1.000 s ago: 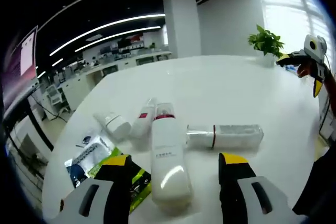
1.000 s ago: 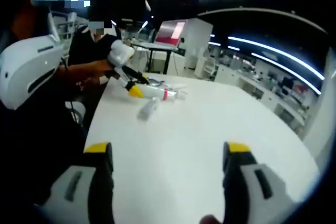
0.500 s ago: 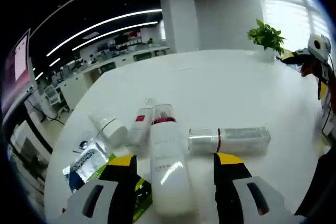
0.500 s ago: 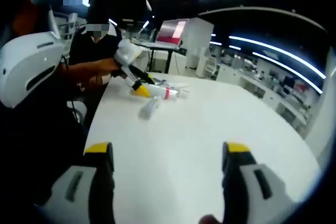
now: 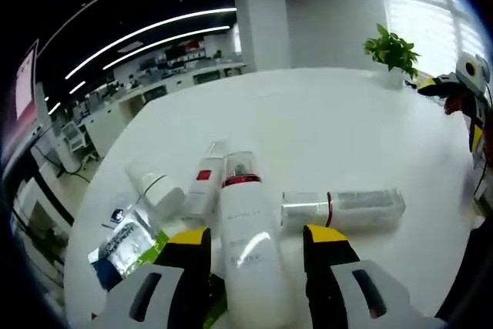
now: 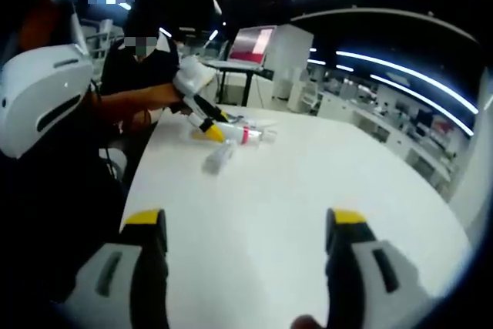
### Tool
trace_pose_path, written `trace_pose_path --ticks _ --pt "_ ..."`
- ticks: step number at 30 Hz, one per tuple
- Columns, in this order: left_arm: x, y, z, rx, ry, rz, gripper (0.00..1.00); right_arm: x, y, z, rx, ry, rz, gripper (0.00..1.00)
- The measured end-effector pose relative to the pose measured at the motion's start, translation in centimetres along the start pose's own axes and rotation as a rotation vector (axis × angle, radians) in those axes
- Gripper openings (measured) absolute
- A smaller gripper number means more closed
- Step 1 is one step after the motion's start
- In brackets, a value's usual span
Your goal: Arrange the skincare products in the storage area until every visible bottle or jar stands upright without overlapping.
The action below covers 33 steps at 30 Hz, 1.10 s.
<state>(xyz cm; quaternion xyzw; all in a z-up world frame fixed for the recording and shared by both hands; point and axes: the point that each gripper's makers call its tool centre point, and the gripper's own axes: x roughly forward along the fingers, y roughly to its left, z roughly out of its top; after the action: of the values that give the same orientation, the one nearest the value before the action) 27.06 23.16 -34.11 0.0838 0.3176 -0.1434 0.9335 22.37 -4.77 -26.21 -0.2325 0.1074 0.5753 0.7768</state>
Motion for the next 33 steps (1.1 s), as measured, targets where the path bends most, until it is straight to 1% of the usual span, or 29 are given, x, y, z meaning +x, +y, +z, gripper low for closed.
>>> trace_pose_path --ticks 8,16,19,26,33 --pt "0.4 0.0 -0.2 -0.002 0.011 -0.008 0.43 0.8 0.1 0.2 0.000 0.002 0.010 0.85" --pt "1.1 -0.1 -0.6 0.004 0.030 -0.024 0.41 1.8 0.4 0.9 -0.002 -0.011 0.031 0.85" --pt "1.4 -0.2 -0.5 -0.004 0.025 -0.034 0.40 2.1 0.6 1.0 -0.003 -0.013 0.040 0.84" --pt "1.7 0.0 -0.3 -0.010 0.023 -0.033 0.37 2.7 0.6 1.5 0.001 -0.025 0.054 0.84" --pt "1.6 0.0 -0.4 -0.011 0.021 -0.034 0.36 3.7 0.8 2.0 0.000 -0.038 0.082 0.83"
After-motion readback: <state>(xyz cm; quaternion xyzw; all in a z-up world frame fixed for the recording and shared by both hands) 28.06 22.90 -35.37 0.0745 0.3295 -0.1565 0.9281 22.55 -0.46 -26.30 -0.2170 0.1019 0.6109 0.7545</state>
